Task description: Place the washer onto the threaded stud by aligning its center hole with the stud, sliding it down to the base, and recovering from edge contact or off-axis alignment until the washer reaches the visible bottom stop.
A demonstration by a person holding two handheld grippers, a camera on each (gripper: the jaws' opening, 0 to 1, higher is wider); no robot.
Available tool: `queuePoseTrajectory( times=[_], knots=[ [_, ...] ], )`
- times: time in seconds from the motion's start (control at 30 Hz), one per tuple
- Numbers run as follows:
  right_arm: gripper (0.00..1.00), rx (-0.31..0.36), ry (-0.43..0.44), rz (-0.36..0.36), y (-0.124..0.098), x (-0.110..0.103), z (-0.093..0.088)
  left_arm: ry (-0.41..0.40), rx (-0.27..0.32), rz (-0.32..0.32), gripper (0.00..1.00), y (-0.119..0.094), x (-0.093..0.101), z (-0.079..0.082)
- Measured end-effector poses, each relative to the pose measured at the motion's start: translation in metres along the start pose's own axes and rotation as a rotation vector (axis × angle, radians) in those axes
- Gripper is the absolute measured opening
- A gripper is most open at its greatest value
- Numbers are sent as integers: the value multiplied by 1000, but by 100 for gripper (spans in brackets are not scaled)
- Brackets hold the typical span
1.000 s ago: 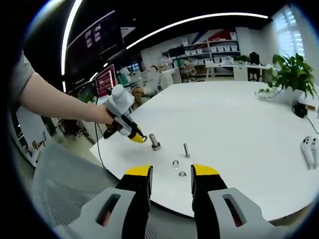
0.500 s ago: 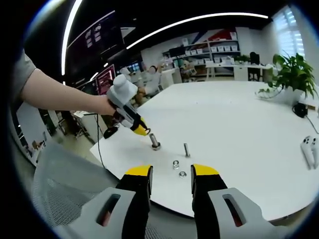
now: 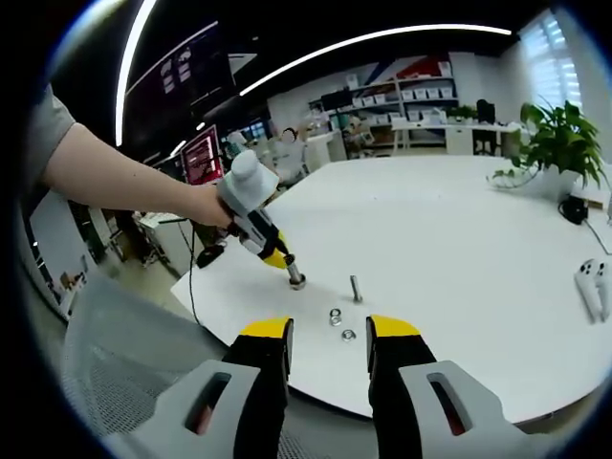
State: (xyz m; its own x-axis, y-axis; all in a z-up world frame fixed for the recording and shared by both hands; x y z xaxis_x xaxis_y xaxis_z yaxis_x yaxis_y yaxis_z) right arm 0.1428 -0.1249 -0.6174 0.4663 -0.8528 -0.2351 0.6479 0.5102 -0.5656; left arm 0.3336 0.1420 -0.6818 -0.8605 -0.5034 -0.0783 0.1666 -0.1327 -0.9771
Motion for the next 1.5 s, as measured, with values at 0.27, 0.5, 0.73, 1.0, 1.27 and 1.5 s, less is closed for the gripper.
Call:
queuePoseTrajectory(
  times=[0.27, 0.5, 0.73, 1.0, 1.27, 1.5],
  knots=[
    [33, -1, 3, -8, 0, 1, 0, 23, -40, -10, 18, 16, 0, 2],
    [33, -8, 4, -12, 0, 1, -1, 20, -59, -15, 18, 29, 1, 1],
    [33, -13, 3, -15, 0, 1, -1, 11, -81, -27, 19, 41, 2, 0],
    [32, -17, 2, -14, 1, 1, -1, 22, -67, -26, 20, 43, 2, -2],
    [32, -22, -4, -6, 1, 0, -1, -26, -22, -9, 28, 33, 1, -6],
    [32, -24, -11, 5, 2, -1, -1, -91, 58, 21, 27, 13, -3, -16]
  ],
)
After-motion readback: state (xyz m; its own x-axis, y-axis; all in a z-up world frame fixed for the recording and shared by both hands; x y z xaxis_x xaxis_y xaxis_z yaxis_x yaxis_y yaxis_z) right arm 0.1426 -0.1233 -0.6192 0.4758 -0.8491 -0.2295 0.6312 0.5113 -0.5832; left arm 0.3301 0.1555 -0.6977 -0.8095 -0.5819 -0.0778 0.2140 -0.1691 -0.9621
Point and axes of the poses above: the point that each gripper's makers call its tool centre point, and the gripper's own axes: y roughly forward along the fingers, x roughly to its right, z roughly out of its top, the point moved 10 cm from there along -y, roughly backward along the fingers, and after that the axes turned 6 degrees about -x, right-handed, at the moved point
